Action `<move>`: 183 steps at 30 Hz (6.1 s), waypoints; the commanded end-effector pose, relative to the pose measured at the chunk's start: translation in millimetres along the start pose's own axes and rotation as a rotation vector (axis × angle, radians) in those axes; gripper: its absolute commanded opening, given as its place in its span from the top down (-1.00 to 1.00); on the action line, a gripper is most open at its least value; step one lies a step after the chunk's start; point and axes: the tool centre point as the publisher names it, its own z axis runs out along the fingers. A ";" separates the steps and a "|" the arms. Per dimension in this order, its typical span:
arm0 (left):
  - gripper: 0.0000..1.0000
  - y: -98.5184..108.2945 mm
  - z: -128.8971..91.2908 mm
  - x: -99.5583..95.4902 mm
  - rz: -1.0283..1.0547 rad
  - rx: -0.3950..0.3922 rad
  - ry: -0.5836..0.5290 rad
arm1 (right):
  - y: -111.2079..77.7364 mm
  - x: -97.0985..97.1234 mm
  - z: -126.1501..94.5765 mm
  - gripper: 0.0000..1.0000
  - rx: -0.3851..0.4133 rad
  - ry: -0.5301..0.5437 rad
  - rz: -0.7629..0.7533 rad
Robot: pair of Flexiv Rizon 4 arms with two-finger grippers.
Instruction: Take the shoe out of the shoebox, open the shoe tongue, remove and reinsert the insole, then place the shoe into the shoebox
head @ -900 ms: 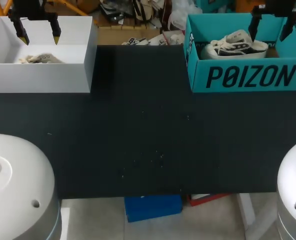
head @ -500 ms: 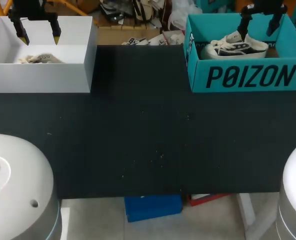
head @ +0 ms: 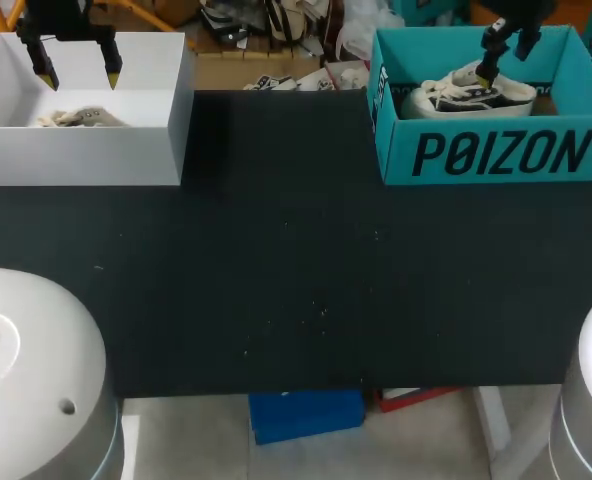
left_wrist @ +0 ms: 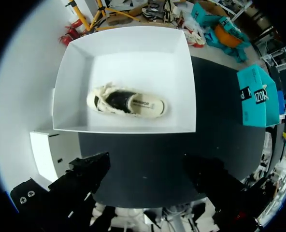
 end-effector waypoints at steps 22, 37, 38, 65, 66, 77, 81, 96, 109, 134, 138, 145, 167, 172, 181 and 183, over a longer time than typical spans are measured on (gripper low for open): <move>-1.00 0.1 -0.6 0.2 -0.001 -0.001 -0.002 | 78.8 -78.7 97.5 -0.59 -0.056 0.066 -0.566; -1.00 0.1 -0.6 0.2 -0.001 -0.001 -0.002 | 77.8 -122.1 168.6 -0.21 -0.010 -0.011 -0.579; -1.00 0.1 -0.6 0.2 -0.001 -0.001 -0.002 | 77.3 -123.4 171.7 -0.17 -0.005 -0.015 -0.580; -1.00 0.1 -0.6 0.2 -0.001 -0.001 -0.002 | 68.0 -121.4 224.0 0.03 0.013 -0.010 -0.628; -1.00 0.1 -0.6 0.2 -0.001 -0.001 -0.002 | 68.6 -121.3 226.0 0.04 0.015 -0.010 -0.631; -1.00 0.1 -0.6 0.2 -0.001 -0.001 -0.002 | 76.5 -123.6 237.3 1.00 0.041 -0.023 -0.662; -1.00 0.1 -0.6 0.2 -0.001 -0.001 -0.002 | 78.3 -126.8 230.9 1.00 0.044 -0.034 -0.661; -1.00 0.1 -0.6 0.2 -0.001 -0.001 -0.002 | 53.2 -123.1 155.9 1.00 0.057 -0.121 -0.614; -1.00 0.1 -0.6 0.2 -0.001 -0.001 -0.002 | 39.9 -95.0 45.6 1.00 0.049 -0.283 -0.577; -1.00 0.1 -0.6 0.2 -0.001 -0.001 -0.002 | -7.5 52.5 -131.2 1.00 0.019 -0.399 -0.672; -1.00 0.1 -0.6 0.2 -0.001 -0.001 -0.002 | -13.4 91.4 -127.2 1.00 0.008 -0.388 -0.639; -1.00 0.1 -0.6 0.2 -0.001 -0.001 -0.002 | -22.5 159.1 -102.3 1.00 -0.019 -0.351 -0.579; -1.00 0.1 -0.6 0.2 -0.001 -0.001 -0.002 | 27.3 316.1 21.7 1.00 -0.083 -0.285 -0.584; -1.00 0.1 -0.6 0.2 -0.001 -0.001 -0.002 | 36.4 336.0 45.0 1.00 -0.096 -0.269 -0.567; -1.00 0.1 -0.6 0.2 -0.001 -0.001 -0.002 | 45.4 372.0 86.6 1.00 -0.109 -0.217 -0.565; -1.00 0.1 -0.6 0.2 -0.001 -0.001 -0.002 | 47.7 380.5 95.1 1.00 -0.112 -0.207 -0.567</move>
